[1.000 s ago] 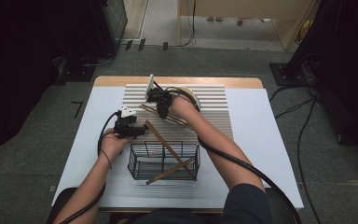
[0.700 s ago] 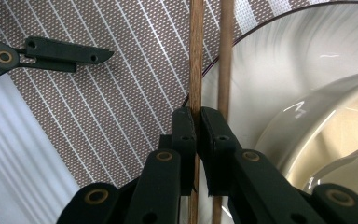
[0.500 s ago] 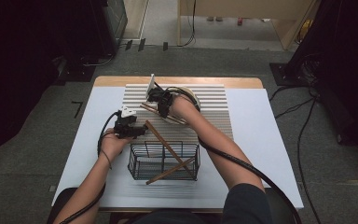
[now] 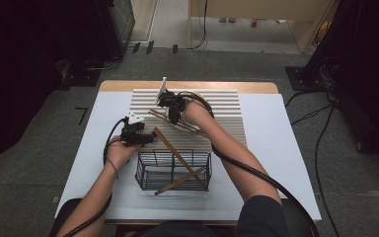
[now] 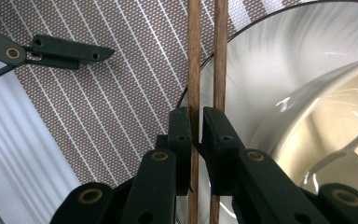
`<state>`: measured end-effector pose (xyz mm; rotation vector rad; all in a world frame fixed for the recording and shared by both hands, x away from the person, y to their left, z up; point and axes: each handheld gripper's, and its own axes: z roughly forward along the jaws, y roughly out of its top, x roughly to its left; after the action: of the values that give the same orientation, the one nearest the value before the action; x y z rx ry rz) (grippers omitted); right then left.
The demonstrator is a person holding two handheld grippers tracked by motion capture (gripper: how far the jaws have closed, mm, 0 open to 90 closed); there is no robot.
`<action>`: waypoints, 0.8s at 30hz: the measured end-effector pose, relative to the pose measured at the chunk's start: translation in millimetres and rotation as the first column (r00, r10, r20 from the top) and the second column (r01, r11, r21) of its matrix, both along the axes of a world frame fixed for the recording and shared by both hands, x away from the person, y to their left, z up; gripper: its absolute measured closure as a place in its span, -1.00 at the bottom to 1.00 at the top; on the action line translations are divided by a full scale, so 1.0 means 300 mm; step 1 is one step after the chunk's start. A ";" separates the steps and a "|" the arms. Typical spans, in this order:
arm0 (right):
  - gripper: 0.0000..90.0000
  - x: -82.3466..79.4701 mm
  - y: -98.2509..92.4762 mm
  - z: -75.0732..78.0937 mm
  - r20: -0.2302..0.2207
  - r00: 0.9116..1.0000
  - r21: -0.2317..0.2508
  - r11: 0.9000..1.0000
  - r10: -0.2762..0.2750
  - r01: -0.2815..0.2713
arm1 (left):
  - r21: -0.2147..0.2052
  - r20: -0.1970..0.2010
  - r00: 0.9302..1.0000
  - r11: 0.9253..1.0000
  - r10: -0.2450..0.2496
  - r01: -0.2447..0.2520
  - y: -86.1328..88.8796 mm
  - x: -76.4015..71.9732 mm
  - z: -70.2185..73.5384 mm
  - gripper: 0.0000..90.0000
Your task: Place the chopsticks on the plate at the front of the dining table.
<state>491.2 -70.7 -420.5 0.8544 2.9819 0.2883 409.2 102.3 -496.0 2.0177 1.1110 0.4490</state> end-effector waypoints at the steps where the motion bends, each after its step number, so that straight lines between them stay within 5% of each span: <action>1: 0.83 0.000 -0.002 0.003 0.001 1.000 0.001 1.000 0.002 -0.002 | 0.000 -0.001 1.000 1.000 0.000 0.000 0.000 0.000 0.000 -0.29; 14: 0.62 -0.048 -0.049 0.050 0.016 1.000 0.130 0.991 0.022 -0.024 | 0.010 0.001 1.000 1.000 0.005 -0.005 -0.002 0.001 -0.001 -0.29; 20: 0.50 -0.093 -0.106 0.046 0.042 0.999 0.248 0.968 0.031 -0.040 | 0.011 -0.002 1.000 1.000 0.026 -0.026 0.000 0.002 -0.001 -0.31; 24: 0.40 -0.118 -0.142 0.023 0.061 0.998 0.305 0.951 0.035 -0.052 | 0.052 0.012 1.000 0.998 0.018 -0.019 -0.009 0.003 -0.002 -0.36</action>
<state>455.9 -113.5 -413.7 0.7856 2.9517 0.7812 410.3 99.6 -496.5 2.0487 1.1228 0.5028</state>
